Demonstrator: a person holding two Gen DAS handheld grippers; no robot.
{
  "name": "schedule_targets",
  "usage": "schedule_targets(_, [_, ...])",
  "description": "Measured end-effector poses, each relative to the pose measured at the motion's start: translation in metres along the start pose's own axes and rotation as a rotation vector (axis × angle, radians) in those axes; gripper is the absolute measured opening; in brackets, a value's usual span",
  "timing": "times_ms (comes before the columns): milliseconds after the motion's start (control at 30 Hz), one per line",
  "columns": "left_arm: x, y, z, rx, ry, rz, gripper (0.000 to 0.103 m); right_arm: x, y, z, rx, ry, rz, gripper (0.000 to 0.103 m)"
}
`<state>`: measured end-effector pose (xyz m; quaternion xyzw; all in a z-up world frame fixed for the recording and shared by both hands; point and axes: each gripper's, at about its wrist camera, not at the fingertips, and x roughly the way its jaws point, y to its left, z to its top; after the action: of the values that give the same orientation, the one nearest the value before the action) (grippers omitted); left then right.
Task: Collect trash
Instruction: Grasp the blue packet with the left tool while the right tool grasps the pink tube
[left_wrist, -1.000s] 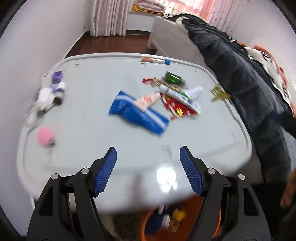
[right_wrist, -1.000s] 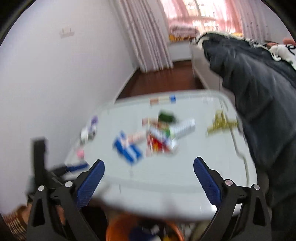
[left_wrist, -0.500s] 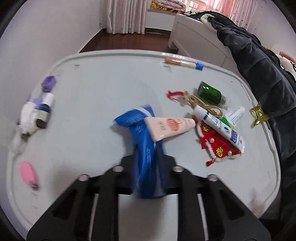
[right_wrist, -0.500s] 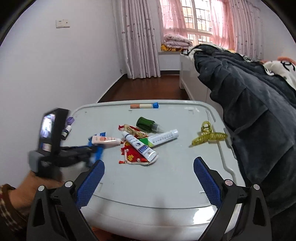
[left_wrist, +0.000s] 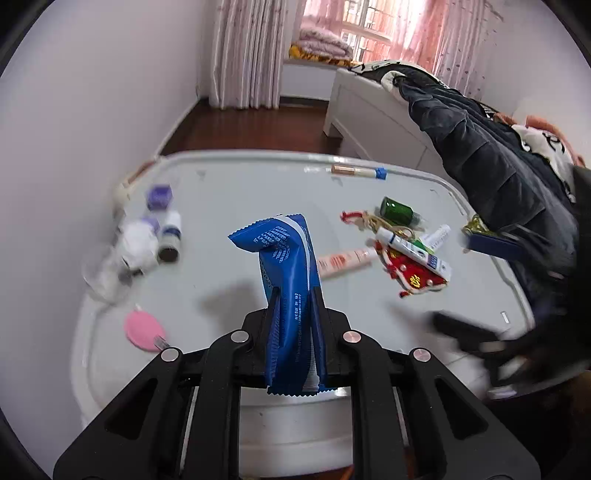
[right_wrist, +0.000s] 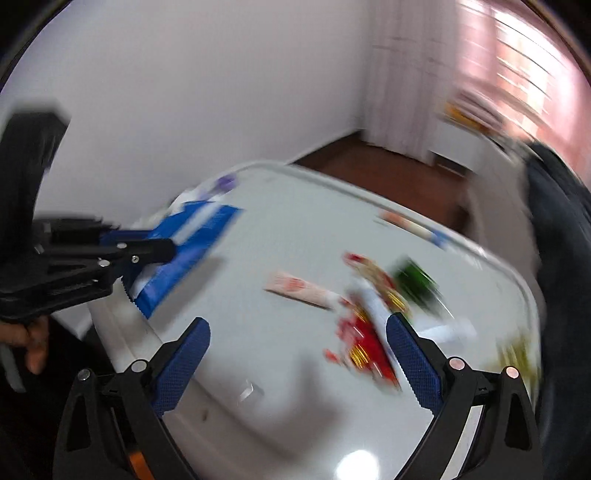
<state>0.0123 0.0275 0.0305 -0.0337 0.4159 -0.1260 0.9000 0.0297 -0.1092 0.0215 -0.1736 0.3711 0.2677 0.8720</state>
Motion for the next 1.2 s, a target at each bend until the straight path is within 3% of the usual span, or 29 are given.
schedule_targets(67, [0.0, 0.004, -0.003, -0.008, 0.01, -0.011, 0.015, 0.039, 0.005, 0.011, -0.133, 0.063, 0.012, 0.08])
schedule_targets(100, [-0.002, 0.005, -0.004, -0.009, 0.01, -0.015, 0.015, 0.053, 0.004, 0.013, -0.161, 0.095, 0.027, 0.066])
schedule_targets(133, [-0.003, 0.006, -0.004, -0.011, 0.007, -0.021, 0.016, 0.072, 0.001, 0.017, -0.185, 0.141, 0.046, 0.059])
schedule_targets(300, [-0.003, 0.016, -0.006, -0.028, 0.017, -0.039, 0.017, 0.12, -0.014, 0.026, -0.253, 0.231, 0.091, 0.056])
schedule_targets(467, [0.0, 0.023, -0.005, -0.072, 0.037, -0.078, 0.018, 0.135, -0.019, 0.036, -0.258, 0.272, 0.172, 0.053])
schedule_targets(567, [0.0, 0.023, -0.004, -0.081, 0.04, -0.093, 0.019, 0.142, -0.027, 0.043, -0.146, 0.349, 0.156, 0.039])
schedule_targets(600, [-0.001, 0.022, -0.004, -0.083, 0.038, -0.094, 0.019, 0.143, -0.024, 0.044, -0.098, 0.376, 0.123, 0.028])
schedule_targets(700, [-0.002, 0.023, -0.004, -0.092, 0.034, -0.098, 0.019, 0.137, -0.021, 0.043, 0.026, 0.425, 0.126, 0.023])
schedule_targets(767, [-0.003, 0.023, -0.004, -0.093, 0.034, -0.099, 0.019, 0.129, -0.012, 0.037, 0.032, 0.429, 0.102, 0.023])
schedule_targets(1067, [-0.01, 0.02, -0.009, -0.065, 0.026, -0.1, 0.019, 0.068, -0.007, 0.023, 0.137, 0.313, 0.093, 0.023])
schedule_targets(1200, [-0.023, 0.004, -0.022, 0.001, 0.05, -0.141, 0.019, 0.005, -0.001, 0.001, 0.181, 0.264, 0.086, 0.023])
